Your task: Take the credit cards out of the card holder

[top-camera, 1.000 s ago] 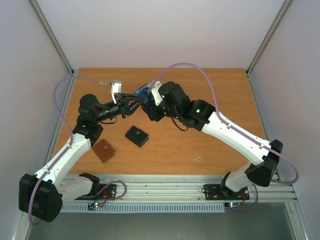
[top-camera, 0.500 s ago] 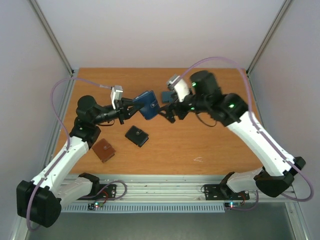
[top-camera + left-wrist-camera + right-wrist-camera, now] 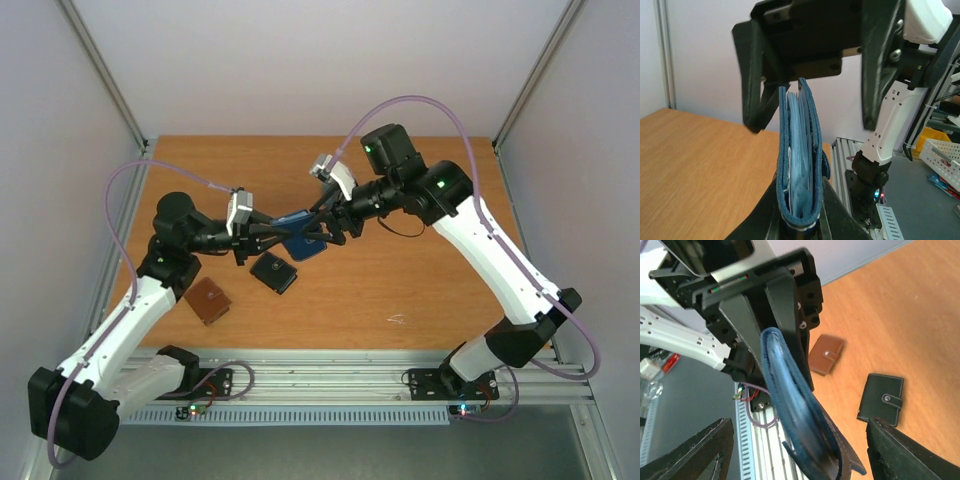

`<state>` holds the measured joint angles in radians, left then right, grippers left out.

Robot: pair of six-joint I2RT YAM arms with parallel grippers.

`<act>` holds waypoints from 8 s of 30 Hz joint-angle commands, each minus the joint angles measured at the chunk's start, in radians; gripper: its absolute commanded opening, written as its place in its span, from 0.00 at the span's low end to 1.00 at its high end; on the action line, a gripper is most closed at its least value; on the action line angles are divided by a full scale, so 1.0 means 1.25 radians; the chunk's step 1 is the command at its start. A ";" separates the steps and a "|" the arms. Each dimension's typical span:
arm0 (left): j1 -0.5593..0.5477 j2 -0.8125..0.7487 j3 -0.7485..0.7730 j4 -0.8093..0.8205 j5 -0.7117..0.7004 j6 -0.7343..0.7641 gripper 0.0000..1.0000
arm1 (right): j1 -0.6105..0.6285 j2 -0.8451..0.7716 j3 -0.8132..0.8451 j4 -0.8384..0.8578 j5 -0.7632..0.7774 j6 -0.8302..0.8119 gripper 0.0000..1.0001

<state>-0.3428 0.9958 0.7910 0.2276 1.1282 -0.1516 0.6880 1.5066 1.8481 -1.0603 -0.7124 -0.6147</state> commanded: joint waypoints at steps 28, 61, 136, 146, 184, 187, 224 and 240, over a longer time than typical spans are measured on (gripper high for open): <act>-0.017 -0.022 -0.010 -0.007 -0.181 -0.115 0.00 | 0.000 -0.056 -0.055 0.177 0.220 0.124 0.29; -0.017 -0.004 -0.008 -0.016 -0.382 -0.232 0.00 | 0.221 0.151 0.059 0.144 0.840 0.102 0.07; -0.017 -0.018 0.008 0.080 0.023 -0.084 0.00 | -0.085 -0.064 -0.123 0.043 -0.086 0.052 0.62; -0.017 0.001 0.016 0.090 0.047 -0.086 0.00 | -0.045 -0.011 -0.088 0.088 -0.145 0.063 0.62; -0.036 0.013 -0.056 -0.063 -0.402 -0.125 0.99 | 0.073 0.071 0.036 -0.001 0.699 0.420 0.01; -0.052 0.026 -0.050 -0.041 -0.417 -0.135 0.99 | 0.086 0.088 0.056 0.009 0.660 0.415 0.01; -0.051 0.006 -0.045 -0.070 -0.424 -0.150 0.00 | -0.027 -0.059 -0.197 0.184 0.137 0.254 0.42; -0.052 0.011 -0.028 -0.100 -0.455 -0.133 0.00 | 0.206 0.088 -0.121 0.187 0.629 0.161 0.99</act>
<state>-0.4080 1.0172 0.7200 0.0624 0.5636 -0.3283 0.9066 1.5799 1.6566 -0.8036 -0.1783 -0.3763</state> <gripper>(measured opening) 0.086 0.985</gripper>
